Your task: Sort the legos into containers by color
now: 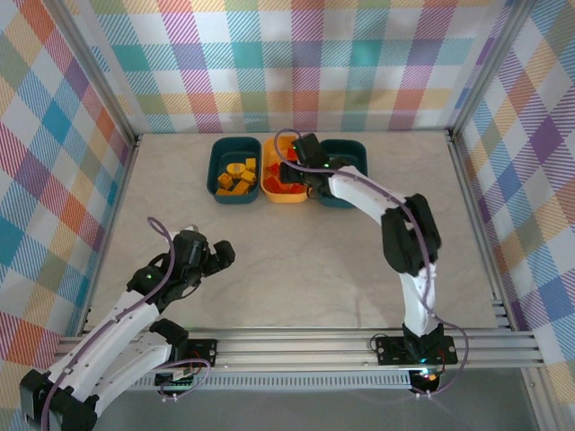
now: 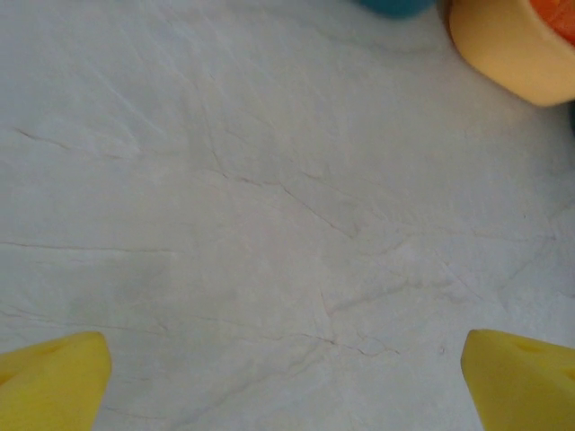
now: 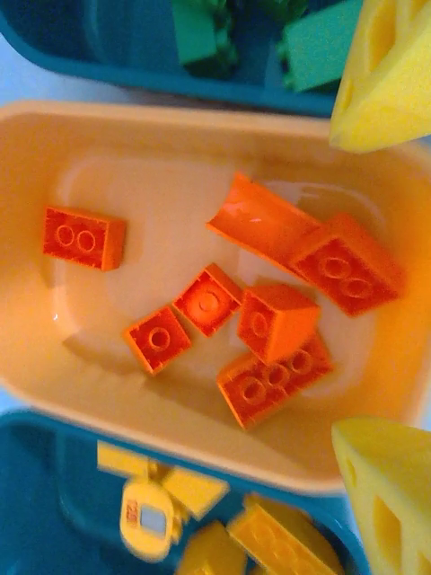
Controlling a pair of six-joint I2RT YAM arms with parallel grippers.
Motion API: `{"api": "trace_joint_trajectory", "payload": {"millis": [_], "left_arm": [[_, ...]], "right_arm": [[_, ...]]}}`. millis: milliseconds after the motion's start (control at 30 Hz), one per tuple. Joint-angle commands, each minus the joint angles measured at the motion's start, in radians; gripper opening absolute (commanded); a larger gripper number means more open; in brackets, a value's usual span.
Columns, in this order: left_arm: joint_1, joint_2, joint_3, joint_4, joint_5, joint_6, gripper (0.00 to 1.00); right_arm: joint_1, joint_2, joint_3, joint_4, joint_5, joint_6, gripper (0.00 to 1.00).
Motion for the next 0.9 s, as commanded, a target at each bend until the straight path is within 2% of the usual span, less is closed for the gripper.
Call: {"api": "trace_joint_trajectory", "payload": {"millis": [0, 33, 67, 133, 233, 300, 400, 467, 500, 600, 667, 800, 867], "left_arm": [[-0.007, -0.032, 0.059, -0.085, -0.138, -0.068, 1.00], [-0.007, -0.041, 0.061, -0.070, -0.151, -0.086, 1.00], [-0.007, -0.047, 0.060, -0.050, -0.157, -0.092, 1.00], [-0.007, -0.045, 0.064, -0.013, -0.184, -0.080, 1.00], [-0.007, -0.047, 0.047, 0.064, -0.284, -0.088, 1.00], [-0.007, -0.061, 0.008, 0.168, -0.337, -0.039, 1.00], [-0.007, -0.090, -0.152, 0.562, -0.359, 0.248, 1.00], [-0.006, -0.095, -0.272, 0.819, -0.334, 0.499, 1.00], [-0.004, -0.087, -0.302, 0.880, -0.327, 0.589, 1.00], [0.027, 0.015, -0.345, 1.006, -0.416, 0.723, 1.00], [0.076, 0.122, -0.355, 1.101, -0.412, 0.778, 1.00], [0.217, 0.418, -0.359, 1.348, -0.272, 0.751, 1.00], [0.241, 0.547, -0.279, 1.339, -0.213, 0.763, 1.00]], "right_arm": [[0.054, -0.265, -0.168, 0.108, 0.002, -0.067, 0.84], [0.079, -0.337, -0.253, 0.156, 0.006, -0.098, 0.95], [0.103, -0.408, -0.322, 0.196, 0.012, -0.136, 1.00], [0.163, -0.545, -0.479, 0.277, 0.062, -0.173, 1.00], [0.184, -0.678, -0.697, 0.469, 0.089, -0.236, 1.00], [0.183, -0.732, -0.732, 0.417, 0.154, -0.231, 1.00], [0.168, -0.811, -0.800, 0.429, 0.184, -0.301, 1.00], [0.116, -0.867, -0.901, 0.555, 0.166, -0.349, 1.00], [0.083, -0.891, -0.947, 0.604, 0.140, -0.364, 1.00], [-0.049, -0.952, -1.102, 0.763, -0.001, -0.414, 1.00], [-0.116, -0.952, -1.212, 0.900, -0.041, -0.391, 1.00], [-0.158, -0.900, -1.286, 0.933, 0.051, -0.437, 1.00], [-0.166, -0.887, -1.306, 0.988, 0.153, -0.426, 1.00]]}}
